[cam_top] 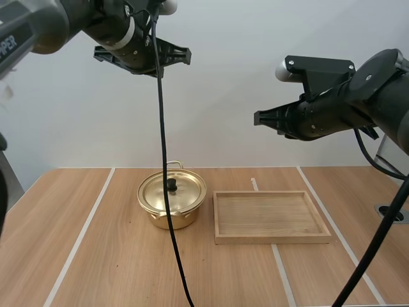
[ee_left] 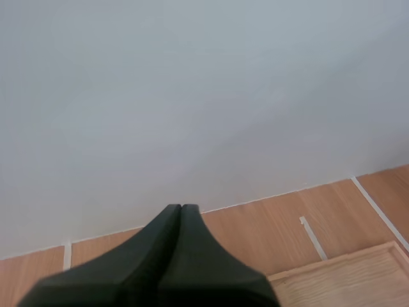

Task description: Open the pot, put the grape inside, and close it

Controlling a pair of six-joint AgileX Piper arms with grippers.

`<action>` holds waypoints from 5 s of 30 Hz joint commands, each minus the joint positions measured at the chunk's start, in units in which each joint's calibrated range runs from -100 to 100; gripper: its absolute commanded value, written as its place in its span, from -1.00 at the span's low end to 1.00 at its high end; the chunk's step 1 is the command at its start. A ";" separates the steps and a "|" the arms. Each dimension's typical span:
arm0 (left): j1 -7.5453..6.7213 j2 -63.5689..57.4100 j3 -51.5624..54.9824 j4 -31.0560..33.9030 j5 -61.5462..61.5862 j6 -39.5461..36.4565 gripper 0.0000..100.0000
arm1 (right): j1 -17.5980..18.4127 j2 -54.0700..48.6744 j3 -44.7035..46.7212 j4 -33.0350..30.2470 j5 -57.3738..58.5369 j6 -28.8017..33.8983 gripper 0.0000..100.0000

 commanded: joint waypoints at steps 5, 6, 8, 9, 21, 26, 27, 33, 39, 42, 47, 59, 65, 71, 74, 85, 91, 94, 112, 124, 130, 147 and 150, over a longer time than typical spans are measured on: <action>0.02 -8.90 11.77 9.33 -16.01 -8.12 -1.00 | 2.84 -0.57 0.03 0.82 -8.26 0.70 -1.00; 0.02 -10.46 13.82 9.83 -17.34 -8.62 -1.00 | 3.51 -0.57 0.03 0.49 -9.15 1.19 -1.00; 0.02 -13.21 17.24 10.07 -18.88 -9.31 -1.00 | 4.79 -0.57 0.03 0.21 -10.64 1.28 -1.00; 0.02 -14.63 18.71 10.10 -19.45 -9.31 -1.00 | 5.32 -0.57 0.03 -0.09 -11.47 1.28 -1.00; 0.02 -34.11 40.71 12.83 -30.20 -11.18 -1.00 | 6.19 -12.59 15.61 -6.93 -29.13 1.73 -1.00; 0.02 -41.90 47.14 14.09 -29.88 -11.07 -1.00 | 6.19 -17.47 21.20 -6.93 -28.97 1.73 -1.00; 0.02 -43.63 48.42 14.21 -29.88 -11.07 -1.00 | 6.19 -18.67 22.48 -6.93 -28.97 1.73 -1.00; 0.02 -53.42 54.54 14.21 -27.13 -11.07 -1.00 | 6.19 -27.22 29.65 -6.74 -26.91 1.73 -1.00; 0.02 -59.69 60.04 15.09 -23.85 -11.07 -1.00 | 6.19 -35.43 32.84 -6.47 -17.17 1.73 -1.00; 0.02 -62.78 62.92 15.36 -23.79 -11.07 -1.00 | 6.19 -38.82 33.10 -6.94 -13.17 0.89 -1.00; 0.02 -67.24 65.22 15.36 -26.38 -11.07 -1.00 | 6.19 -44.78 34.07 -6.90 -13.10 0.89 -1.00; 0.02 -68.64 81.46 16.64 -41.35 -7.27 -1.00 | 6.19 -53.61 44.17 -5.93 -23.90 -5.98 -1.00; 0.37 -68.64 86.99 16.64 -49.11 -7.27 -1.00 | 6.19 -53.61 51.75 -5.49 -25.45 -5.78 -1.00; 0.74 -68.64 91.19 16.64 -51.62 -7.96 -1.00 | 6.19 -53.61 54.67 -2.84 -27.93 -4.56 -1.00; 0.74 -68.64 91.19 16.64 -48.31 -8.07 -1.00 | 6.19 -53.61 56.03 -2.50 -28.58 -3.70 -1.00; 0.90 -68.64 91.19 16.64 -47.64 -7.65 -1.00 | 6.19 -53.61 58.04 -2.50 -26.57 -3.52 -1.00; 0.90 -68.64 91.19 16.64 -47.81 -7.65 -1.00 | 6.19 -53.61 58.04 -2.50 -26.57 -3.52 -1.00; 0.90 -68.64 91.19 16.64 -47.81 -7.65 -1.00 | 6.19 -53.61 58.04 -2.50 -26.57 -3.52 -1.00; 0.98 -76.99 91.19 16.64 -49.14 -7.65 -1.00 | 6.19 -53.61 58.04 -2.76 -26.62 -3.52 -1.00; 0.98 -76.99 91.19 16.48 -49.14 -7.65 -1.00 | 6.19 -53.61 58.04 -8.16 -26.51 -3.70 -1.00; 2.22 -76.99 91.19 14.80 -46.88 -9.31 -1.00 | 6.19 -53.61 58.04 -8.97 -27.28 -2.58 -1.00; 4.15 -76.99 91.19 14.67 -40.32 -17.28 -1.00 | 6.19 -53.61 58.04 -26.48 -28.73 19.14 -1.00; 4.15 -76.99 91.19 14.67 -40.32 -17.28 -1.00 | 6.19 -53.61 58.04 -26.48 -28.73 19.14 -1.00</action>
